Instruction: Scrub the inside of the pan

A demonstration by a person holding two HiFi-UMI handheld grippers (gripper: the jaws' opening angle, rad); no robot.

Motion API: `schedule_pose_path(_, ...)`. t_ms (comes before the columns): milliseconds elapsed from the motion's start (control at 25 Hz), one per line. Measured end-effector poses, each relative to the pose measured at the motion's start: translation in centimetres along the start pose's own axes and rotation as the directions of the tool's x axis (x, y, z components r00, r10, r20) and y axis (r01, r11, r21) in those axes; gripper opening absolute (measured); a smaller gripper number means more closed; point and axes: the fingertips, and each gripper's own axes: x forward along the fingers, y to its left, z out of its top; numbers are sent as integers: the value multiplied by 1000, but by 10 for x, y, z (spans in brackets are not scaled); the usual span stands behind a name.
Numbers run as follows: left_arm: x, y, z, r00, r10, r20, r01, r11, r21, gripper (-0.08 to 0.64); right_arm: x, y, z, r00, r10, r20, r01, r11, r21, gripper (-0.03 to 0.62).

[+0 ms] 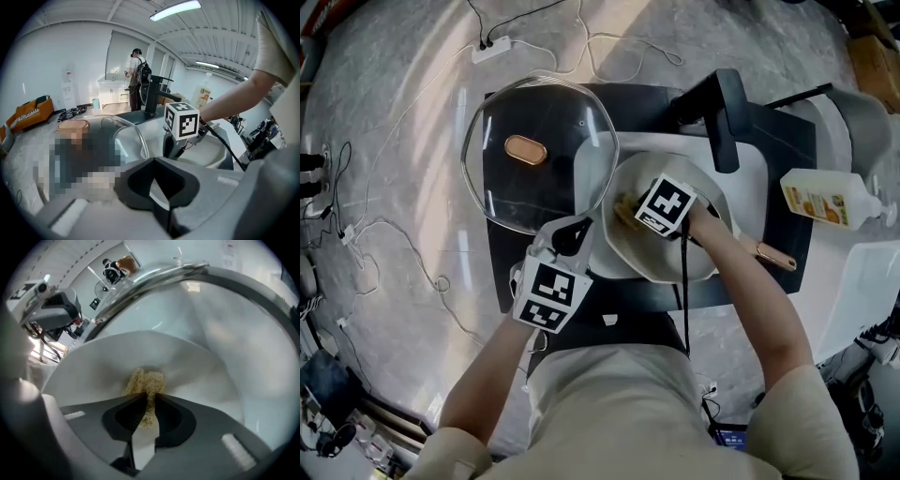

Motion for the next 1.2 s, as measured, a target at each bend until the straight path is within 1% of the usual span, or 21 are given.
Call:
schedule_pose_path(80,1,0,-1,1000,2,-3,-2,1000,1,2,1,-19,-2,996,-91,-1,91,995,-26,63)
schedule_pose_path(200,1,-1,-2,1000,4,-7,-4,1000,6,2,2,-43,-12,984,-177,11,177,984,-5,60)
schedule_pose_path(280,1,-1,-1,1000,3,-9,-3,1000,11,2,1,-61,-27,968,-251,-20,251,968,-18,57)
schedule_pose_path(360,1,-3,0,1000,2,-9,-2,1000,17,2,-1,-75,-47,943,-323,-76,319,946,-59,54)
schedule_pose_path(440,0,-5,0,1000,0,-9,1,1000,23,2,-4,-78,-66,924,-355,-143,342,934,-105,55)
schedule_pose_path(600,0,-10,-2,1000,-5,-13,5,999,36,2,-12,-63,-98,889,-360,-284,315,929,-191,55)
schedule_pose_path(680,0,-13,-3,1000,-5,-16,5,999,41,2,-17,-51,-111,879,-332,-342,275,940,-204,55)
schedule_pose_path(760,-1,-15,-5,1000,-4,-16,5,999,42,2,-23,-34,-122,878,-277,-390,214,957,-197,55)
schedule_pose_path(840,-1,-16,-8,1000,-2,-17,3,999,41,2,-28,-12,-129,885,-194,-423,131,976,-173,55)
schedule_pose_path(920,-3,-17,-10,1000,2,-18,-1,999,39,2,-32,12,-129,898,-91,-431,33,989,-141,54)
schedule_pose_path(1000,-6,-18,-12,1000,7,-17,-7,999,35,2,-36,36,-121,913,9,-408,-61,992,-114,54)
schedule_pose_path(1080,-10,-19,-13,1000,12,-16,-11,999,31,2,-36,57,-107,928,91,-362,-136,985,-102,52)
schedule_pose_path(1200,-14,-20,-17,1000,19,-19,-19,1000,24,2,-30,77,-78,947,180,-264,-208,975,-81,52)
